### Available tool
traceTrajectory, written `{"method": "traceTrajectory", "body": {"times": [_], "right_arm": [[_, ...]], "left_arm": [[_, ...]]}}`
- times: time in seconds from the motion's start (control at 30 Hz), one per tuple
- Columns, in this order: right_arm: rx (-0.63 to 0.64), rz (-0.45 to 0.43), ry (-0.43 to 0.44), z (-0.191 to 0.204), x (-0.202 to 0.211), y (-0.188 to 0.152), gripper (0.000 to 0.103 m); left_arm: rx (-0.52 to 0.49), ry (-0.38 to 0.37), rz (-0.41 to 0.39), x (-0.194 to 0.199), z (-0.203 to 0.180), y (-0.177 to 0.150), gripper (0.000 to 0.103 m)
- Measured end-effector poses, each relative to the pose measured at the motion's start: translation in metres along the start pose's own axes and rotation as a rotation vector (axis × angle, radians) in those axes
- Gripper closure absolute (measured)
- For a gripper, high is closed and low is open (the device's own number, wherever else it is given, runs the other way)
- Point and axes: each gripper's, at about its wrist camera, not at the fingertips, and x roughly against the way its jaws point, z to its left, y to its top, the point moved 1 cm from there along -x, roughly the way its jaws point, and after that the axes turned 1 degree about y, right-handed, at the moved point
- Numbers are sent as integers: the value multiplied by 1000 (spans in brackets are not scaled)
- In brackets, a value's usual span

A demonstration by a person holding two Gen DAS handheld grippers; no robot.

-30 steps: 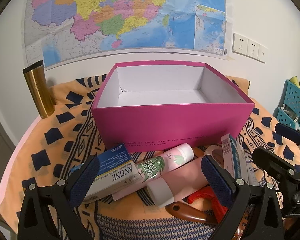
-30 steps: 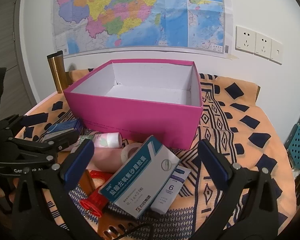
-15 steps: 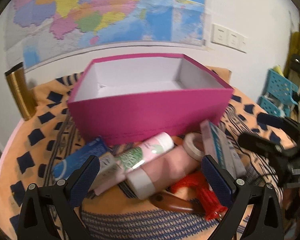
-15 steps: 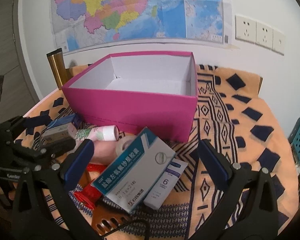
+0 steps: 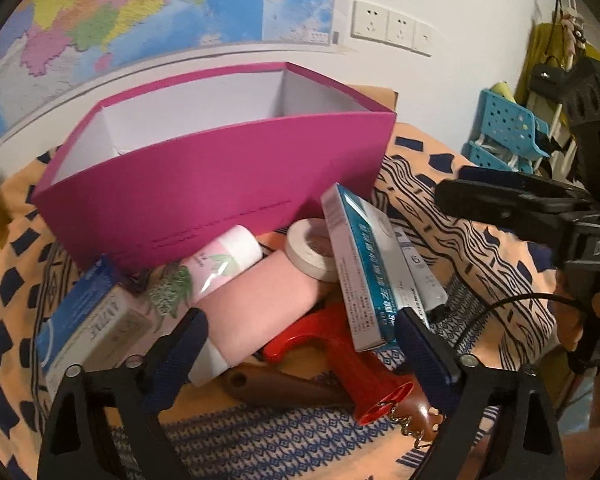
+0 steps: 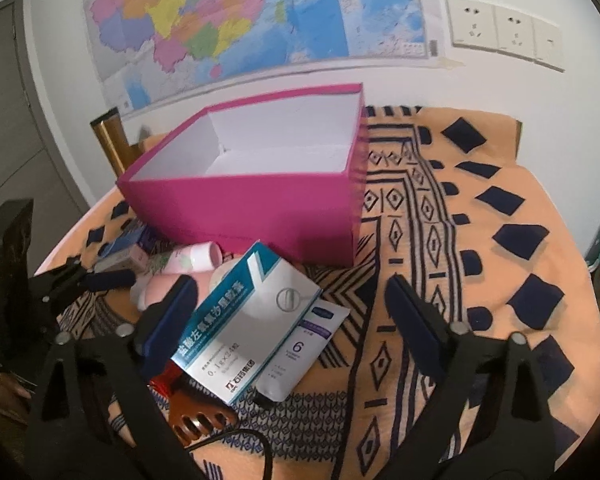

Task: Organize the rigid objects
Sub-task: 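Grasp the white-and-teal medicine box with the right gripper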

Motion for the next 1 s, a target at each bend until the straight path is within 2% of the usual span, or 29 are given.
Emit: {"method": "traceTrajectory", "body": {"times": [0.13, 0.23, 0.4, 0.5, 0.57, 0.6, 0.67, 0.73, 0.83, 1.0], "right_arm": [[4, 60, 50, -2, -18, -2, 22], [-8, 87, 89, -6, -29, -2, 22], [-23, 122, 130, -16, -47, 4, 22], [-57, 138, 156, -25, -55, 6, 22], [-69, 151, 202, -28, -59, 4, 36], [-72, 161, 215, -28, -60, 3, 40], [-59, 176, 212, -26, -62, -1, 55], [-59, 186, 229, -25, -62, -5, 63], [-67, 187, 240, -27, -59, -10, 67], [-81, 192, 236, -28, -55, -14, 67]], "left_arm": [[-4, -52, 30, -7, -4, 0, 26], [-7, -58, 50, -12, -5, 0, 36], [32, -72, 56, -11, 6, 1, 47], [47, -86, 59, -12, 9, 1, 48], [42, -80, 61, -11, 8, 1, 48], [42, -79, 62, -12, 7, 2, 48], [43, -86, 66, -14, 6, 4, 48], [44, -93, 69, -15, 6, 5, 48], [43, -92, 83, -15, 4, 4, 48], [40, -76, 112, -11, 4, -7, 46]]}}
